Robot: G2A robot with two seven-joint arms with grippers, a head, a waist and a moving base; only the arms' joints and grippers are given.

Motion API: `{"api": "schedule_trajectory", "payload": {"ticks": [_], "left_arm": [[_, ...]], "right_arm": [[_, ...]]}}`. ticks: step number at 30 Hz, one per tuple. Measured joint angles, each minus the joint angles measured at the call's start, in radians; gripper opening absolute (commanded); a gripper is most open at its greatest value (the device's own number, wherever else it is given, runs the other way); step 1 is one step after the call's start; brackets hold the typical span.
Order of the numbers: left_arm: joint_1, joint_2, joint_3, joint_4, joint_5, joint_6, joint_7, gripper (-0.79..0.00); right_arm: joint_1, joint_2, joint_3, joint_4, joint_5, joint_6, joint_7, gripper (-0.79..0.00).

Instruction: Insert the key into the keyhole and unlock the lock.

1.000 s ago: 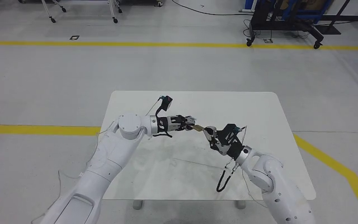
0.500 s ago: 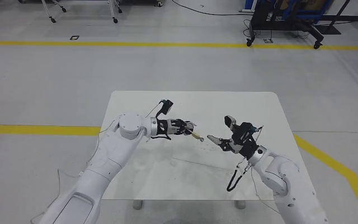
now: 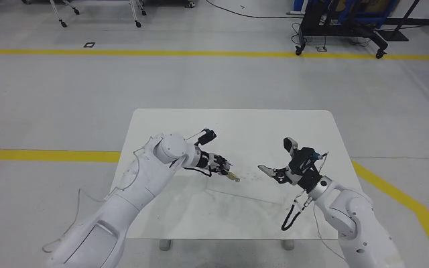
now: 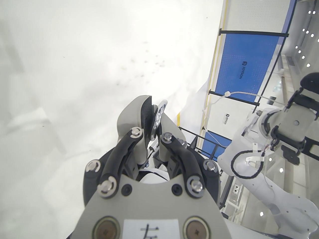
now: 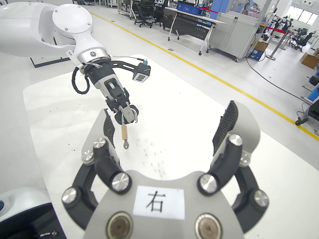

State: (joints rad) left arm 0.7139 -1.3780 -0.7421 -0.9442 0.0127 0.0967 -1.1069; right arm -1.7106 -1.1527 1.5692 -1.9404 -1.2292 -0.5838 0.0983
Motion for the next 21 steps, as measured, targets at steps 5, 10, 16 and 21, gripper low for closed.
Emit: {"api": "schedule_trajectory", "payload": {"ticks": [5, 10, 16, 21], "left_arm": [[-0.034, -0.015, 0.032, 0.040, 0.015, 0.007, -0.037, 0.000], [-0.061, -0.023, 0.027, 0.065, -0.005, 0.024, -0.038, 0.000], [-0.053, -0.005, -0.036, 0.022, -0.045, 0.043, -0.023, 0.000], [-0.009, 0.030, -0.130, -0.080, -0.059, 0.065, 0.018, 0.000]], "right_arm": [[0.000, 0.000, 0.000, 0.000, 0.000, 0.000, 0.000, 0.000], [0.000, 0.000, 0.000, 0.000, 0.000, 0.000, 0.000, 0.000], [0.000, 0.000, 0.000, 0.000, 0.000, 0.000, 0.000, 0.000], [0.000, 0.000, 0.000, 0.000, 0.000, 0.000, 0.000, 0.000]]}}
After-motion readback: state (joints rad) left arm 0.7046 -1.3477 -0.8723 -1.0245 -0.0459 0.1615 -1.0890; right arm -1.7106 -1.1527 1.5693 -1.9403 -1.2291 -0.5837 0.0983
